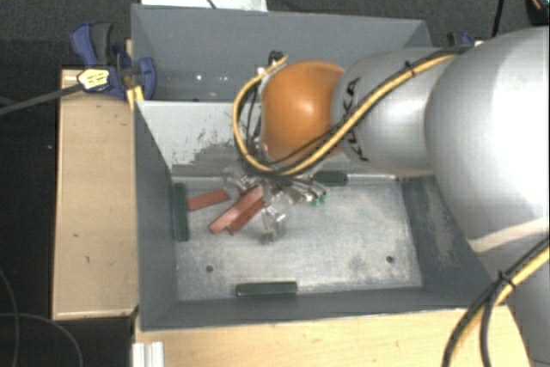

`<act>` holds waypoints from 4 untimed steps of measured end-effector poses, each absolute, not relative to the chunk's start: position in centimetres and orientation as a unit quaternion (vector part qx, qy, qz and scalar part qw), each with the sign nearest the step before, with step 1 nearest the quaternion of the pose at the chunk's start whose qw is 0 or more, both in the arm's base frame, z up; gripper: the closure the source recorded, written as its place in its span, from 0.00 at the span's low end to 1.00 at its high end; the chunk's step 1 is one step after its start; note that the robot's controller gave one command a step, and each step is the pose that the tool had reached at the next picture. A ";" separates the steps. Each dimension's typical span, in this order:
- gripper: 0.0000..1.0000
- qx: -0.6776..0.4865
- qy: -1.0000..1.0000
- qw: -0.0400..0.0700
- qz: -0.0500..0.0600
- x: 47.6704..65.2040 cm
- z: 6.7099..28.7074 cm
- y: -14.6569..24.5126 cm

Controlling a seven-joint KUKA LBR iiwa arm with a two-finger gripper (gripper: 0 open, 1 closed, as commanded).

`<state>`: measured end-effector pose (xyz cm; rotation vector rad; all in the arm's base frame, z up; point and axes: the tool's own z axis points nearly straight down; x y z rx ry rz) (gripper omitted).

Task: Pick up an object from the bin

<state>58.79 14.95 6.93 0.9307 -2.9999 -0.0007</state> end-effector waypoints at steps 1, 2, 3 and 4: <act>0.00 0.296 -0.955 -0.001 -0.001 58.9 7.0 15.0; 1.00 0.295 -0.955 -0.002 -0.001 58.9 7.0 15.0; 1.00 0.295 -0.956 -0.003 0.000 59.0 8.8 15.1; 1.00 0.292 -0.956 -0.006 0.000 59.3 18.3 15.1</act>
Offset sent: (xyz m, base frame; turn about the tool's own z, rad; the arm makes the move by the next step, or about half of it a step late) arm 0.0000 0.0000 0.0000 0.0000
